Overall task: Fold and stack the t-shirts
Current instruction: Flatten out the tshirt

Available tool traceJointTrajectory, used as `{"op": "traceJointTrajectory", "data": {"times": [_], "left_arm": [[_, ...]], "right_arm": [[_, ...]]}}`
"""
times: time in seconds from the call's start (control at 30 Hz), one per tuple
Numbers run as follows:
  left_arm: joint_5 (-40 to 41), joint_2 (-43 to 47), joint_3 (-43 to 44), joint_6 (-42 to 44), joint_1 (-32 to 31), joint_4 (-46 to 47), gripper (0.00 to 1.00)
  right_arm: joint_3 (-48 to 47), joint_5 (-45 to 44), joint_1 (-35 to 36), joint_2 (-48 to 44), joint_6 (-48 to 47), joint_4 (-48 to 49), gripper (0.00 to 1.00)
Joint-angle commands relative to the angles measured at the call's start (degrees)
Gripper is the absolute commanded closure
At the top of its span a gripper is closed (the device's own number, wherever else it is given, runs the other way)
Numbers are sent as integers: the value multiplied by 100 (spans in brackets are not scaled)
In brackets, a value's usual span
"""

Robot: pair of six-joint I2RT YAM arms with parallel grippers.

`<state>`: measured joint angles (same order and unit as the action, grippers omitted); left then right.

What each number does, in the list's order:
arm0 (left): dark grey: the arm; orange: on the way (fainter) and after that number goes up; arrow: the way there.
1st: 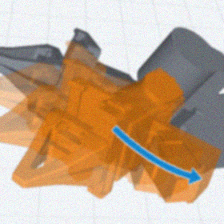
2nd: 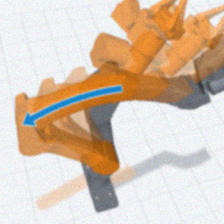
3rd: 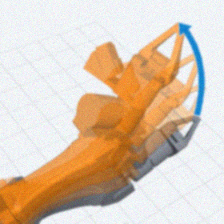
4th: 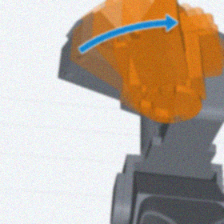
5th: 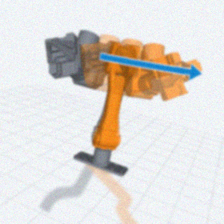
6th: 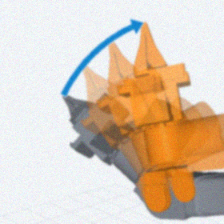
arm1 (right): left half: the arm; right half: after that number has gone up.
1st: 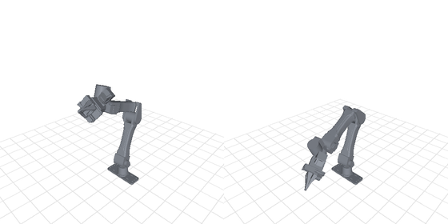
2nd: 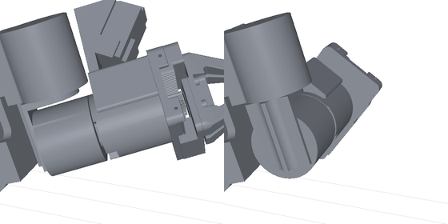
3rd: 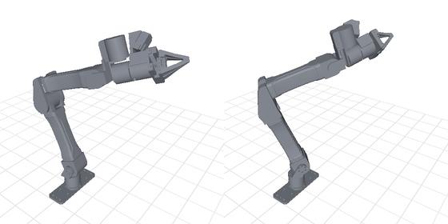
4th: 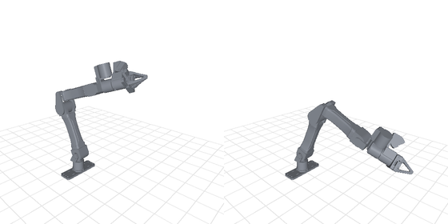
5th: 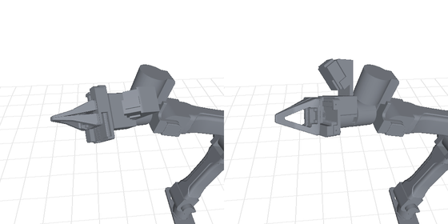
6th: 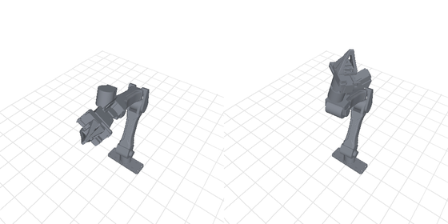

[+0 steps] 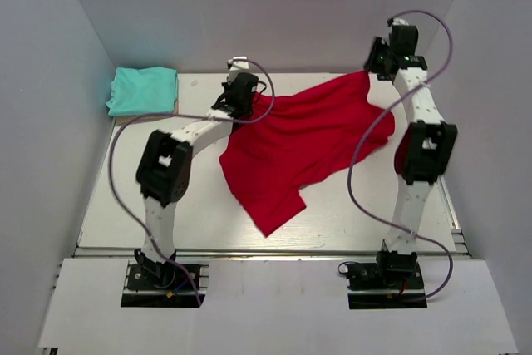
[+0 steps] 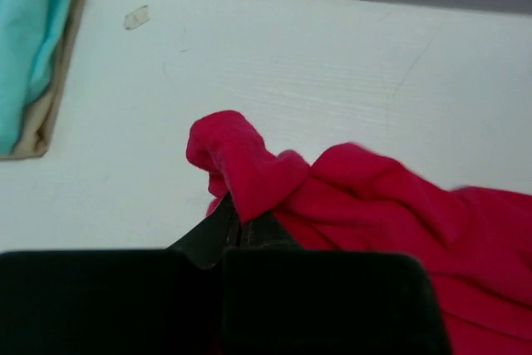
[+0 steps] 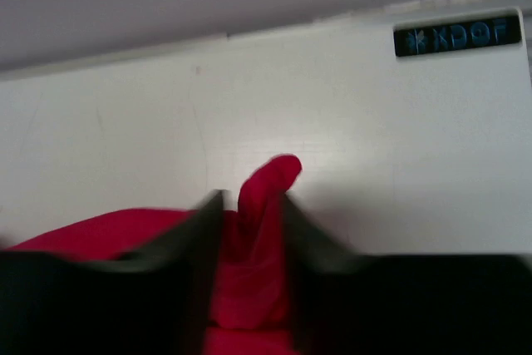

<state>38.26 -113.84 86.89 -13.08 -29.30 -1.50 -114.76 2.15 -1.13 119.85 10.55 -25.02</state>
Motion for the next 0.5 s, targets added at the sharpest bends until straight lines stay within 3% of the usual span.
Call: {"op": "traceJointTrajectory", "data": {"times": [0.0,0.1,0.13,0.17,0.27,0.3,0.33,0.43,0.47], "left_arm": [[331,-743,1141,-18,161,-402,100],[112,-912,1374,-168,266,-720,100],[59,-860,1296,-229,319,-668,100],[-2,-859,1295,-230,320,-668,100],[67,-797,1242,-230,381,-755,98],[163,-797,1242,-230,381,-808,85],[225,-797,1242,-230,433,-939,56],[340,-745,1391,-553,487,-1334,0],[270,-632,1392,-625,487,-1675,0]], "right_arm": [[-1730,253,278,1363,-641,446,48],[-1938,100,350,1472,-799,505,10],[-1632,127,350,1071,-748,802,10],[-323,145,332,571,-738,962,10],[1040,162,385,-520,-825,1262,10],[1766,241,411,-681,-826,1254,10],[1964,390,507,-1057,-835,1175,10],[2817,444,726,-1726,-765,947,10],[3219,409,780,-1902,-634,850,10]]}}
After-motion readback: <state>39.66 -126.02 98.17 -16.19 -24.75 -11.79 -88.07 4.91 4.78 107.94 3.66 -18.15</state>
